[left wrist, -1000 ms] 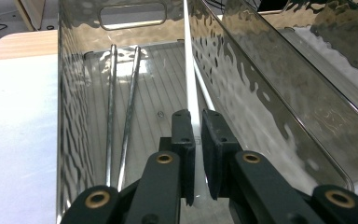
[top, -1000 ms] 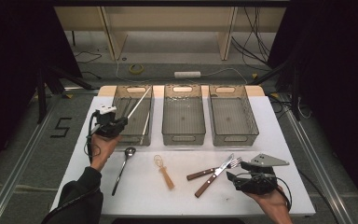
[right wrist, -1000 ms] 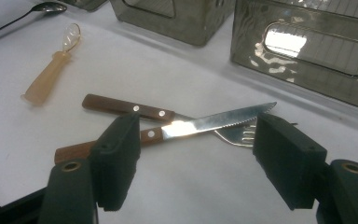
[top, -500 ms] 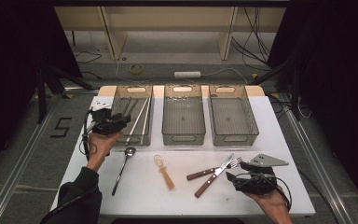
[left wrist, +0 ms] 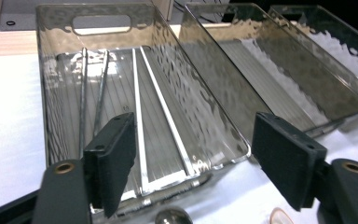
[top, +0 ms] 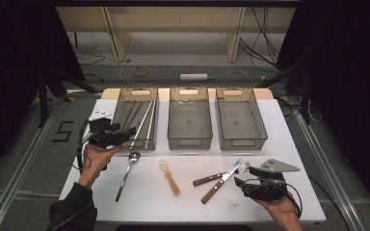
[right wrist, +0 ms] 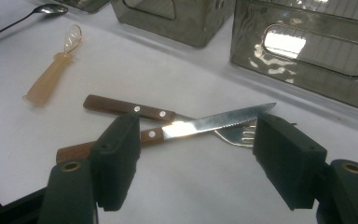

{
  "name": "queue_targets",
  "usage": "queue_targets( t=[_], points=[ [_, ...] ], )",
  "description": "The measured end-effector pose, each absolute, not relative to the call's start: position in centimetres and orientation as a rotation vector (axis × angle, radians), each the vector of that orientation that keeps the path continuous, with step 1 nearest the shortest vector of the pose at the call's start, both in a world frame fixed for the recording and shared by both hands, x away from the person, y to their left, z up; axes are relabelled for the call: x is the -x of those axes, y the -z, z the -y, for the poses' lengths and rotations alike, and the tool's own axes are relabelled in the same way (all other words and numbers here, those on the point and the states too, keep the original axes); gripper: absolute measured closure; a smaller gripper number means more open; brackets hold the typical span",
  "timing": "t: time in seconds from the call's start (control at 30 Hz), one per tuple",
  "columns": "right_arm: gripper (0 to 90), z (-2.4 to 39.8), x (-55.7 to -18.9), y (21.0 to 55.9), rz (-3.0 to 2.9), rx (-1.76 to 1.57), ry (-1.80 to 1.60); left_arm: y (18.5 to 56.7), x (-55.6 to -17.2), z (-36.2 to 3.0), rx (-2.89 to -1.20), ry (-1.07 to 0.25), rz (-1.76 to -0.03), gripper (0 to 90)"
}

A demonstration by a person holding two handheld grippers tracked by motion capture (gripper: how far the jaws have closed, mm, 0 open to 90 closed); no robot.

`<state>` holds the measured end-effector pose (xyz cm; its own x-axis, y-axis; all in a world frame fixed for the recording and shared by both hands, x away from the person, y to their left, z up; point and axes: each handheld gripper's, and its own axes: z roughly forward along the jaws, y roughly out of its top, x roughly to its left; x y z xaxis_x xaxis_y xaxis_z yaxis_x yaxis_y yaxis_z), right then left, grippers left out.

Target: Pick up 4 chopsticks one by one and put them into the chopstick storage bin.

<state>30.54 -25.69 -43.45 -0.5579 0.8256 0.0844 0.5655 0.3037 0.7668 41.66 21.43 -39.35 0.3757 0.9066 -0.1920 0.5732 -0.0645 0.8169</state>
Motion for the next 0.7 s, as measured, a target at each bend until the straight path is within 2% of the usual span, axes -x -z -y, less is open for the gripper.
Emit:
queue_targets(
  t=[0.7],
  points=[
    [33.0, 25.7, -30.4, 43.5, -2.245, -1.241, -1.125, 39.9, -39.2, -20.6, -1.867, -0.439, -1.288, 21.9]
  ],
)
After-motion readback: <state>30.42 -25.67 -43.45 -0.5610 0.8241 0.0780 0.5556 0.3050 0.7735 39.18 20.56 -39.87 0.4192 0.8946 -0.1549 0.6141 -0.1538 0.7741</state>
